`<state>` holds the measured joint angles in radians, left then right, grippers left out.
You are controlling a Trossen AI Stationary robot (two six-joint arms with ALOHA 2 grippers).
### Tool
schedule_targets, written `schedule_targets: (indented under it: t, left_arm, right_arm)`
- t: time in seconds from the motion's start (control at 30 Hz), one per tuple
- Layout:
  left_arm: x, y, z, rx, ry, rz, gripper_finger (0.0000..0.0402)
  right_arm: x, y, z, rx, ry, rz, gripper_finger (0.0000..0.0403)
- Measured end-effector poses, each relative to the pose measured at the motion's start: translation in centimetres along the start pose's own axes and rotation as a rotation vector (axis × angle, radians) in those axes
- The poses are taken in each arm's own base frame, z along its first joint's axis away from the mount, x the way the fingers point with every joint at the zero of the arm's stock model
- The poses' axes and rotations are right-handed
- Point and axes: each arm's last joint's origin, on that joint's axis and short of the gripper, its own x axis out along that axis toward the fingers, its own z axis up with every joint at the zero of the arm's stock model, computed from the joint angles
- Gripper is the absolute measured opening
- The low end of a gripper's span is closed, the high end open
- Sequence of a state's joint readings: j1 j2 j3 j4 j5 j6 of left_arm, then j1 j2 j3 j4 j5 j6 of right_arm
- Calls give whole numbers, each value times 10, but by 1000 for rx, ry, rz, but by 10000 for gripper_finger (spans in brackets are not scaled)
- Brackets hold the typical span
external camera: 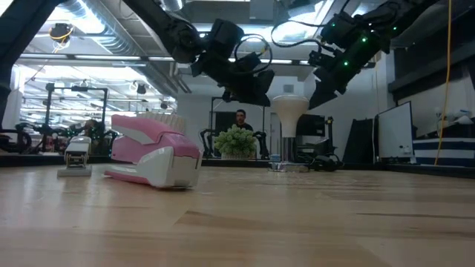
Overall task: Screw lightbulb
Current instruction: Remove the lightbulb from the lamp
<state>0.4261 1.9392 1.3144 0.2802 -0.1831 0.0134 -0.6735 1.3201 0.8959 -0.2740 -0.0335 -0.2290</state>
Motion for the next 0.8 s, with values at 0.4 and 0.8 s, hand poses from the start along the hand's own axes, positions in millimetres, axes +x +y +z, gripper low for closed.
schedule_targets:
  t: [0.4,0.8]
  left_arm:
    - [-5,-24,-3,21,30,-90,0]
    - [-16,-63,-4,48,30,-158,0]
  right_arm:
    - [0,2,-2,3,9,69,3]
    - [0,3,-2,-2,2,85,3]
